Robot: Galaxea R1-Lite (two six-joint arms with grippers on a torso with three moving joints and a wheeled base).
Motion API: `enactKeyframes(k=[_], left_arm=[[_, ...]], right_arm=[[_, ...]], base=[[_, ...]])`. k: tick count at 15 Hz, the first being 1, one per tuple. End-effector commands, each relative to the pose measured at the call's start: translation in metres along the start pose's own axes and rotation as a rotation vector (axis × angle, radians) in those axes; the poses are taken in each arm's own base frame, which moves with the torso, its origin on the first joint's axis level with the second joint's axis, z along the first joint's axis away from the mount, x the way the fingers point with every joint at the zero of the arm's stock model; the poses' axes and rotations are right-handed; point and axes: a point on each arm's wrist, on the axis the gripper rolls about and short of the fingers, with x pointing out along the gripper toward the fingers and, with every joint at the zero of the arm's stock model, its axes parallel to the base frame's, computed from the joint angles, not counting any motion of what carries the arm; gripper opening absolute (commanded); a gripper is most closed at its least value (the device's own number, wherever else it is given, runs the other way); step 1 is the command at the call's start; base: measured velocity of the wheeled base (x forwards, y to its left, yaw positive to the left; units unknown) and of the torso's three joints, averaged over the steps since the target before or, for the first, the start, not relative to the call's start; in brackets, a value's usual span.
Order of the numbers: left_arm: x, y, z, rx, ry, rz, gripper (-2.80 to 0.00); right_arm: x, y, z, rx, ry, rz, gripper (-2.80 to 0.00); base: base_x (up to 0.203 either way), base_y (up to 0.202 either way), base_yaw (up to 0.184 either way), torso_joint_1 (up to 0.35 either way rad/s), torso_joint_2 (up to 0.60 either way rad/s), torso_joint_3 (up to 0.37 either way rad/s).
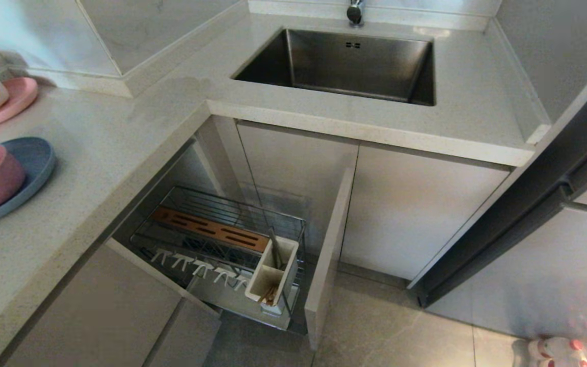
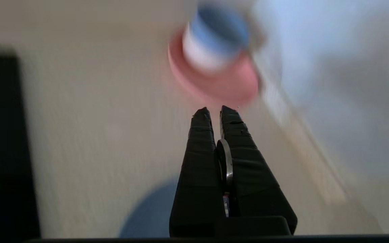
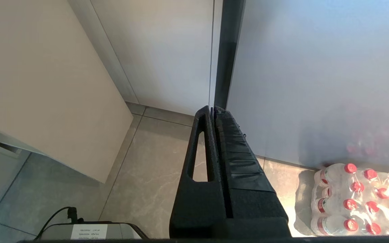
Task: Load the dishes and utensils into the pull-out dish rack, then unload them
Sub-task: Take the fork out of the cupboard
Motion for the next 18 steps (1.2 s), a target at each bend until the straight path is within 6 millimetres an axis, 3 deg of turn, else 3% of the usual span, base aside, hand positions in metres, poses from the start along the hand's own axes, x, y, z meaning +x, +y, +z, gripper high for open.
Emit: enactKeyframes(k=[1,4,10,18], left_arm=[[0.010,0.008,-0.004,-0.020,0.062,-0.009,-2.80],[0.014,0.010,-0.007,-0.079,0.177,-0.090,-2.80],[0.020,0.020,-0.002,-0.136,0.230,-0.132,-2.80],[0.047,0.053,0.001,-0.212,0.370,-0.224,-2.80]], right_arm=[[0.000,0.000,0.000,0.000,0.001,0.000,-2.80],[0.000,0.000,0.000,0.000,0.001,0.000,-2.80],[0.000,0.000,0.000,0.000,0.000,0.000,-2.80],[0.000,0.000,0.000,0.000,0.001,0.000,-2.80]], base=[[0.000,0.000,0.000,0.000,0.00,0.000],[0.000,0.000,0.000,0.000,0.00,0.000],[0.000,0.000,0.000,0.000,0.00,0.000],[0.000,0.000,0.000,0.000,0.00,0.000]])
